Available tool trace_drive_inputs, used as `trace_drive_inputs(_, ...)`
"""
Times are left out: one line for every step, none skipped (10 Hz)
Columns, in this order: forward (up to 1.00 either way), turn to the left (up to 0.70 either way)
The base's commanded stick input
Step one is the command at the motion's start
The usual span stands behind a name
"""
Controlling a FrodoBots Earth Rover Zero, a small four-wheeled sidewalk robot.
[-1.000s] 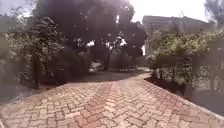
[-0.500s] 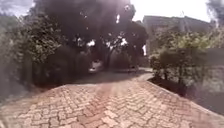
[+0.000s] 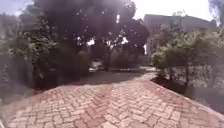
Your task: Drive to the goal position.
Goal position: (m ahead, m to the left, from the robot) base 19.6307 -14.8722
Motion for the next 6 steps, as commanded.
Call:
trace_drive_inputs(0.7, 0.0)
trace_drive_inputs(0.7, 0.0)
trace_drive_inputs(0.7, 0.0)
trace_drive_inputs(0.7, 0.0)
trace_drive_inputs(0.7, 0.0)
trace_drive_inputs(0.7, 0.0)
